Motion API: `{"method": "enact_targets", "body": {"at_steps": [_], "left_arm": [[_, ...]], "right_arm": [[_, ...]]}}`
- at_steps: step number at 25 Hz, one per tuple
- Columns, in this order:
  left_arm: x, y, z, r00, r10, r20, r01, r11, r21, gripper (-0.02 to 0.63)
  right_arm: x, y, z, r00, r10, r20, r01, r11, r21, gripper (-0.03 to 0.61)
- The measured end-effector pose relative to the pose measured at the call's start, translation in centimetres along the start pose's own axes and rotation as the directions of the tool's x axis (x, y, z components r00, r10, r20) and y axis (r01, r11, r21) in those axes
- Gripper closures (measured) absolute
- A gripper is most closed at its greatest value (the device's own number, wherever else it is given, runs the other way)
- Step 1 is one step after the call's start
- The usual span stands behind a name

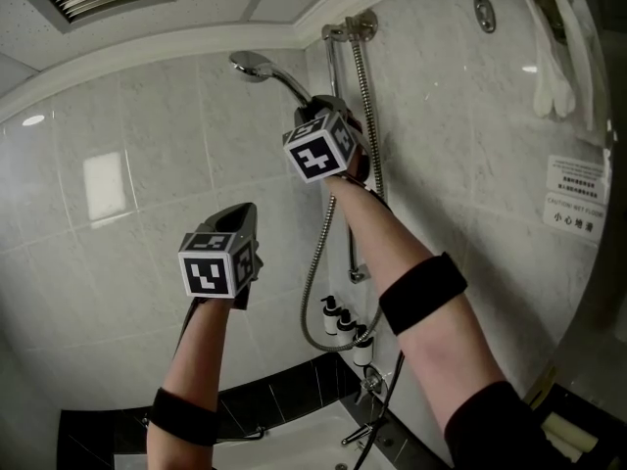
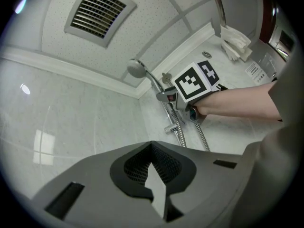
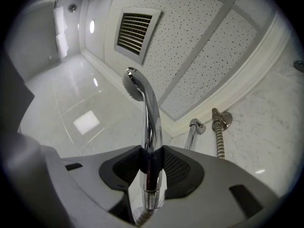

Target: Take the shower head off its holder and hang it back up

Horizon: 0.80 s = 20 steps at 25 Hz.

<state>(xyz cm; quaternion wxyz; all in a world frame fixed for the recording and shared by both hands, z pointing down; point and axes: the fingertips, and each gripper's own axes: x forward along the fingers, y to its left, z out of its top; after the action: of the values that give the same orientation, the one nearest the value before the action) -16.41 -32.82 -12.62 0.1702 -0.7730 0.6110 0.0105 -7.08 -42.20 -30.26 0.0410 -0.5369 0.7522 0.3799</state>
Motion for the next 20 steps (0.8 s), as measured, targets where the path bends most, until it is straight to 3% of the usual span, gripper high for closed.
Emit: {"method": "enact_targets", "body": {"at_steps": [7, 20], "left_arm": [[-1.2, 0.7, -0.2, 1.0, 0.018, -0.014, -0.018, 1.0, 0.0, 0.614], [-6.2, 4.2, -5.2, 0.991, 0.109, -0.079, -0.112, 0.993, -0.026, 0.614]], "right_arm": [[-0.7, 2.3, 2.6, 0.998, 0.057, 0.038, -0.056, 0.998, -0.013, 0.428], [-4.7, 8.1, 2.7, 0.98, 0.189, 0.068, -0.199, 0.964, 0.176, 0.428]]}}
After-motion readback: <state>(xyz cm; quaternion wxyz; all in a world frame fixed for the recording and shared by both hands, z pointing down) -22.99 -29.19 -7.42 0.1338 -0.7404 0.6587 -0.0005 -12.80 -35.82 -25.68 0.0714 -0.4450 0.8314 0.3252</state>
